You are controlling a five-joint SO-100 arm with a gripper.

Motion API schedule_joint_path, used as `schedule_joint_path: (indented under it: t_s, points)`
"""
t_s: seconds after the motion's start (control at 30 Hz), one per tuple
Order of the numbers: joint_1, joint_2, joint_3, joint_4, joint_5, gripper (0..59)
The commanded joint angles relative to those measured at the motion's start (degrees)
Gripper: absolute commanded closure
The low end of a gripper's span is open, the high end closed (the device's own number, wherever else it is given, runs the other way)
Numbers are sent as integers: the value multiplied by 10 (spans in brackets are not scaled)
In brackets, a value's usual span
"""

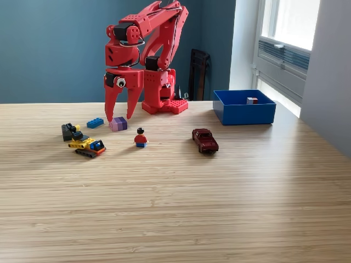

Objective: Grasp a lego block and put it in the bin.

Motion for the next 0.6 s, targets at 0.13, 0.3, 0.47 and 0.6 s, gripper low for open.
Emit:
schedule_joint_path:
  t_s: [0.13, 0.3, 0.47, 0.6]
  points:
    - [10, 5, 11, -35, -16, 322]
    - [11, 4, 40, -70, -21, 321]
    - [15, 4, 41, -72, -17, 336]
    - [26, 4, 40, -72, -4, 366]
